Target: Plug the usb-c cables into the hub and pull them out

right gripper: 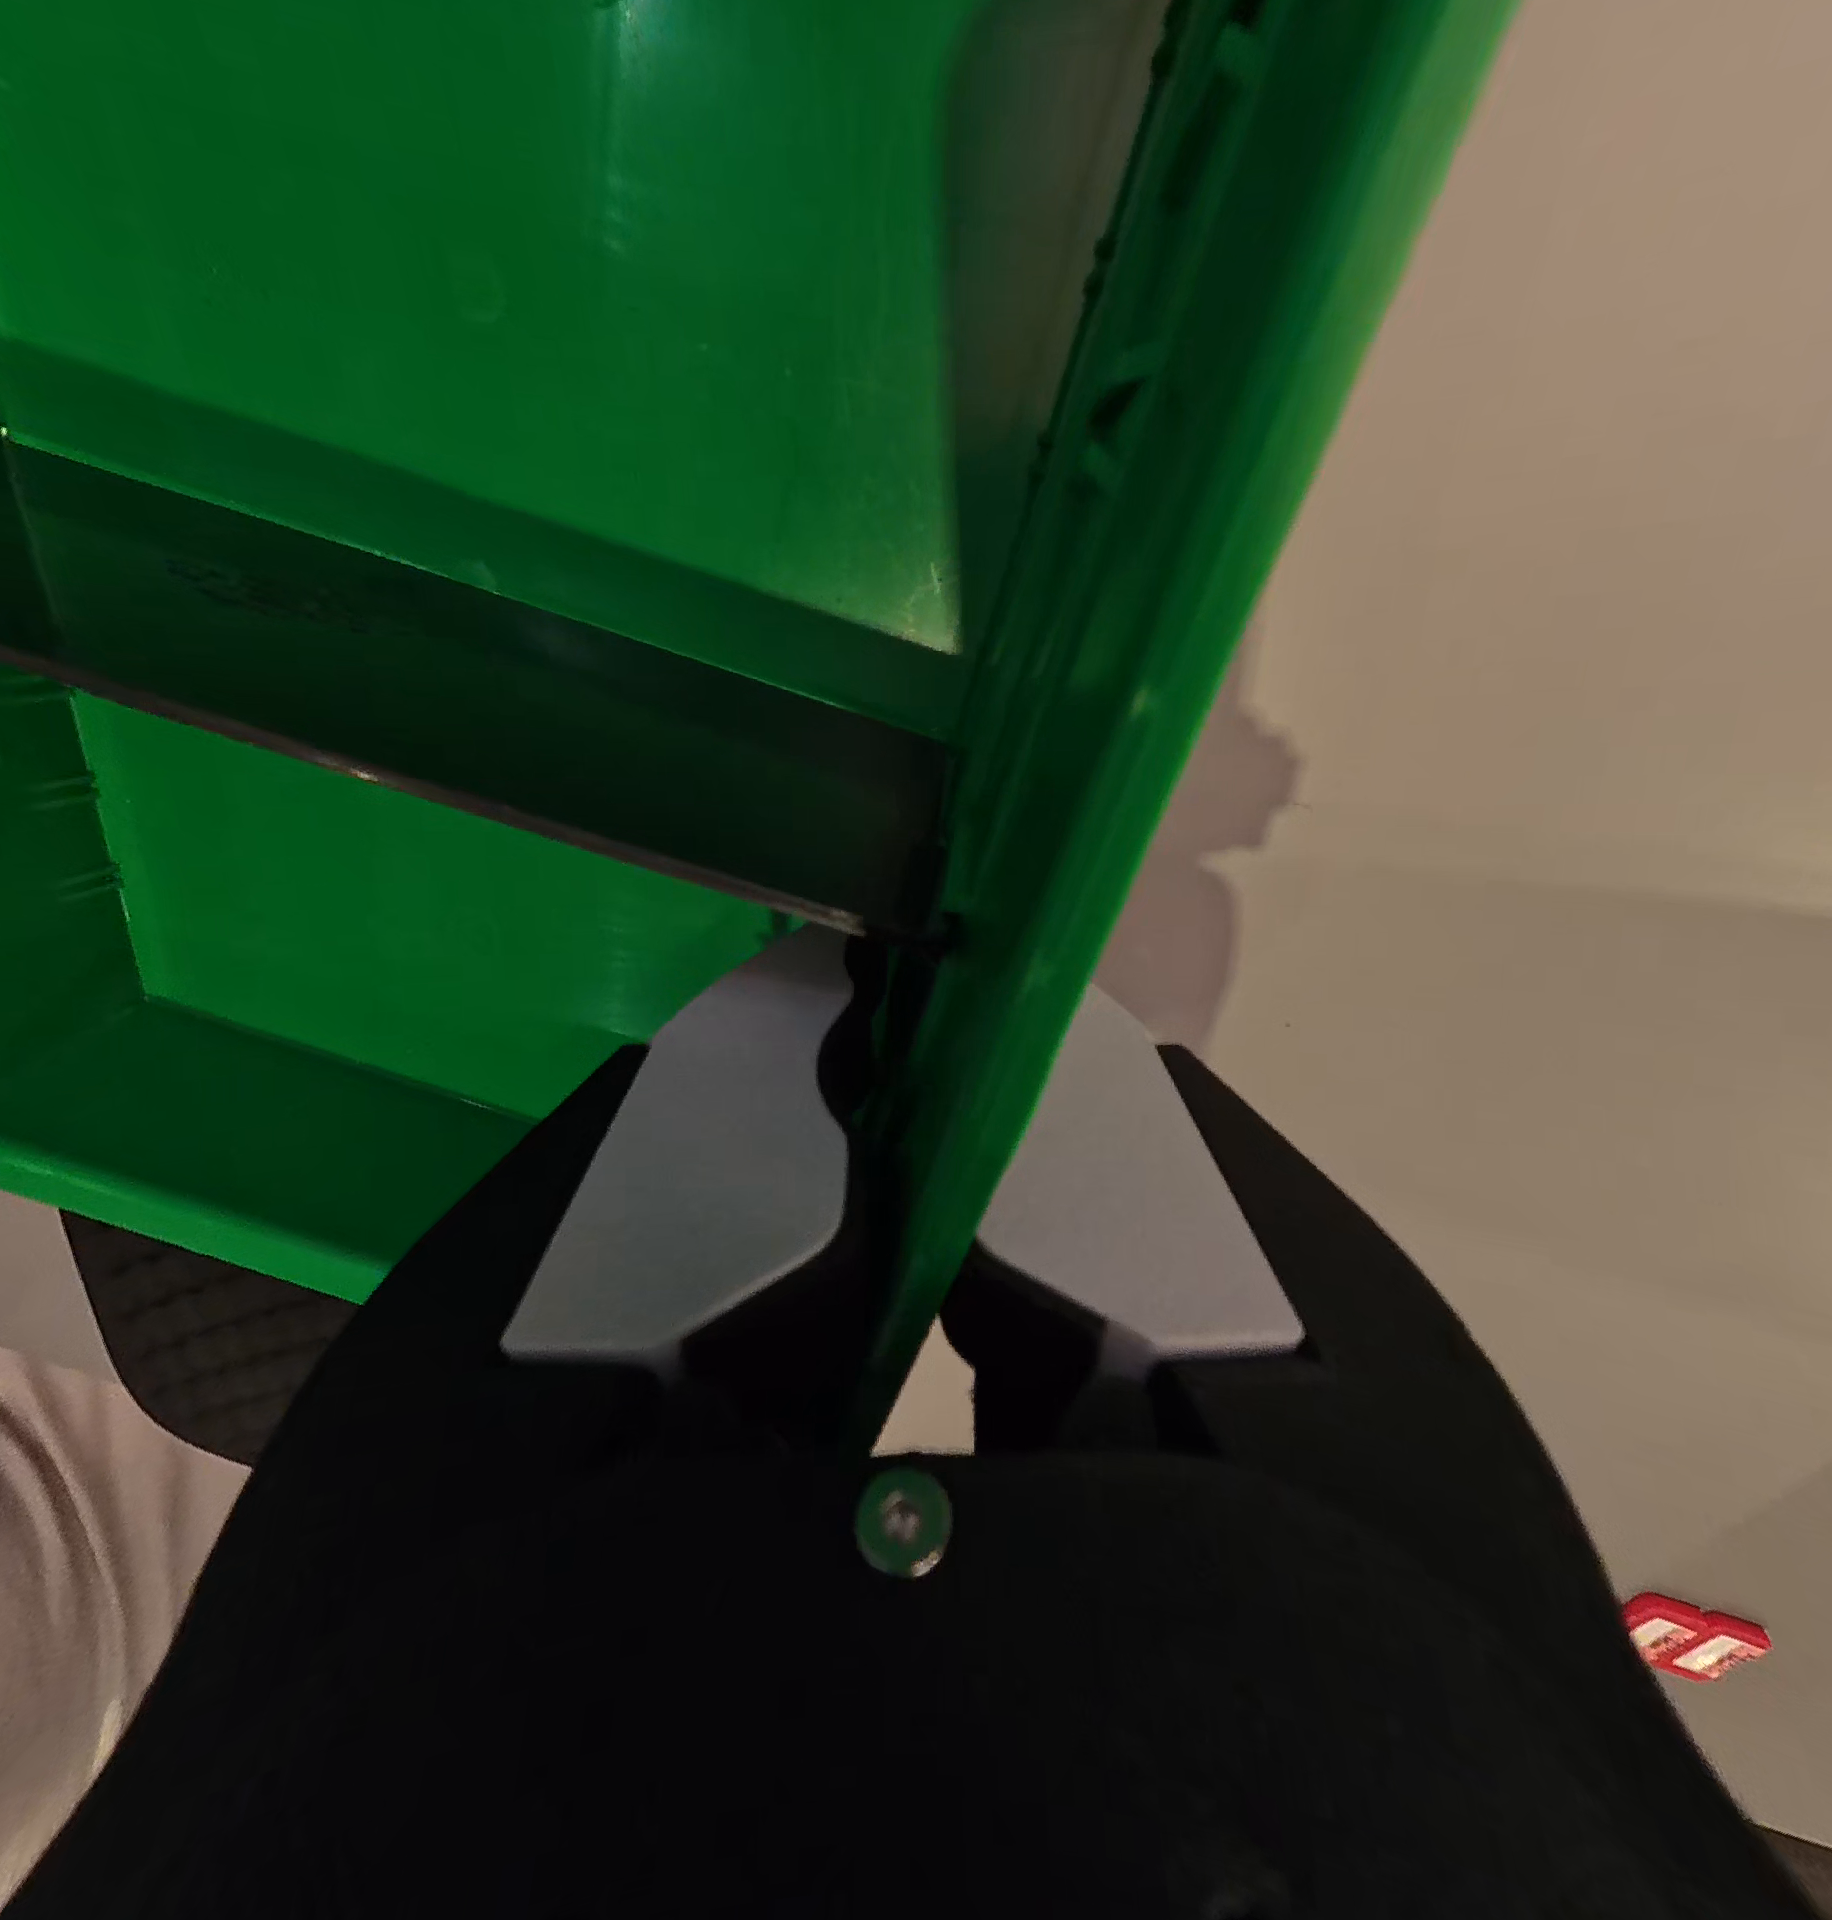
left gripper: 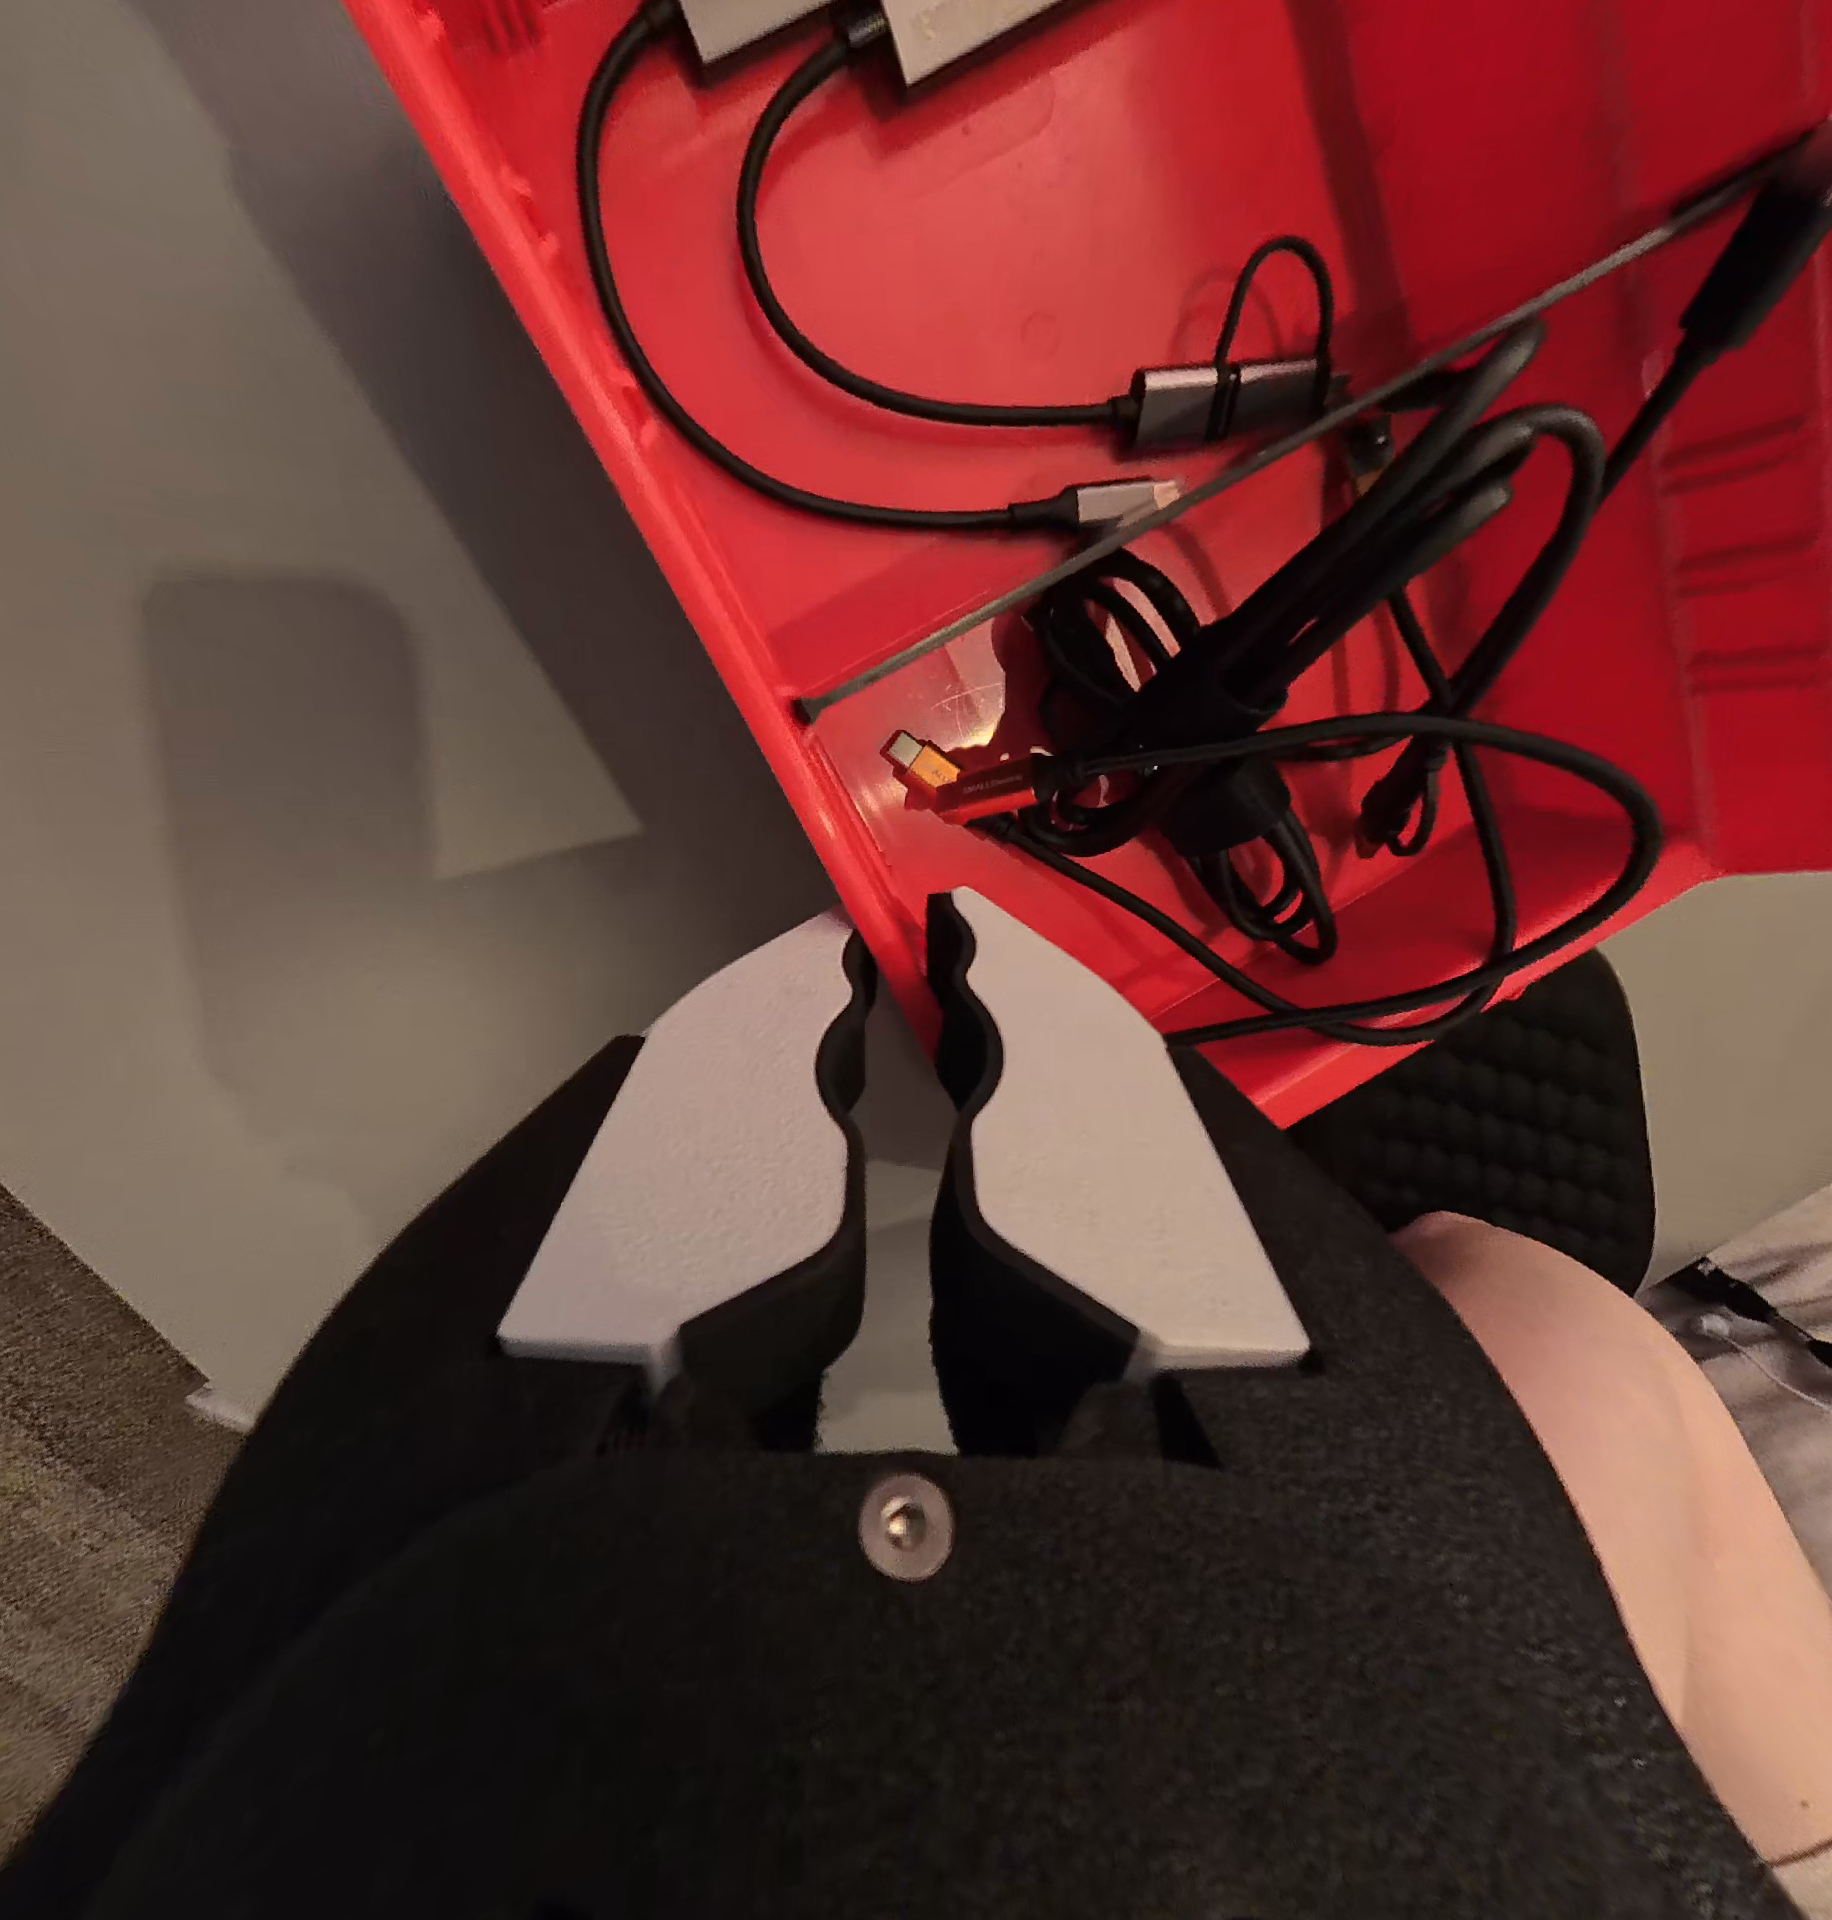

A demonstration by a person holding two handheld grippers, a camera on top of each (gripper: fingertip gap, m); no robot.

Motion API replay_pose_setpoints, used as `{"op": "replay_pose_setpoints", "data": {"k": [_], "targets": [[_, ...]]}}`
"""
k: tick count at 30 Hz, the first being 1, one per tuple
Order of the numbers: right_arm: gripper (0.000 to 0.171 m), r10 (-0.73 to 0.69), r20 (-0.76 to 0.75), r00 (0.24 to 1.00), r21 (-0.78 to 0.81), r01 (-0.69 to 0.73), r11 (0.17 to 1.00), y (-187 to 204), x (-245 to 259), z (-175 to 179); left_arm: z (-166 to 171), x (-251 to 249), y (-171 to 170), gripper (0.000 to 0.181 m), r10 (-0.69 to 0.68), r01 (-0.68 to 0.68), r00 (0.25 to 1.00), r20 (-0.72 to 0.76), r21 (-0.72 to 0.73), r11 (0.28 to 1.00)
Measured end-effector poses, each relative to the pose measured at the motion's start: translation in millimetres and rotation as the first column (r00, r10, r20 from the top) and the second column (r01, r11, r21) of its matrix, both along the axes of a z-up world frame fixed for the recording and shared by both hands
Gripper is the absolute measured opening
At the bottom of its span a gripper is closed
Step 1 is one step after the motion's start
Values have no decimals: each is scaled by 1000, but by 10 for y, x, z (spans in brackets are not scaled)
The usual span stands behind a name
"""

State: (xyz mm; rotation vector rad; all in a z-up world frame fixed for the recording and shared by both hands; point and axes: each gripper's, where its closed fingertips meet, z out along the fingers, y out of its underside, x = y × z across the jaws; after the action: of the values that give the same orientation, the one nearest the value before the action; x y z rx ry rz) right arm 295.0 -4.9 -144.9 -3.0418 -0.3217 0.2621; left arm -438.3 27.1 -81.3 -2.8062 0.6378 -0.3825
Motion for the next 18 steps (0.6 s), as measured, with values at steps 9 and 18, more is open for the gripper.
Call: {"op": "replay_pose_setpoints", "data": {"k": [9,18], "targets": [[8,-11,11,1000,-2,11,1000,-9,31,0,12,-27,35,8,96,-95,992,82,-21,995],[9,-26,8,1000,-8,26,1000,-38,99,1,19,-89,6,8,120,-120,990,67,-17,993]]}}
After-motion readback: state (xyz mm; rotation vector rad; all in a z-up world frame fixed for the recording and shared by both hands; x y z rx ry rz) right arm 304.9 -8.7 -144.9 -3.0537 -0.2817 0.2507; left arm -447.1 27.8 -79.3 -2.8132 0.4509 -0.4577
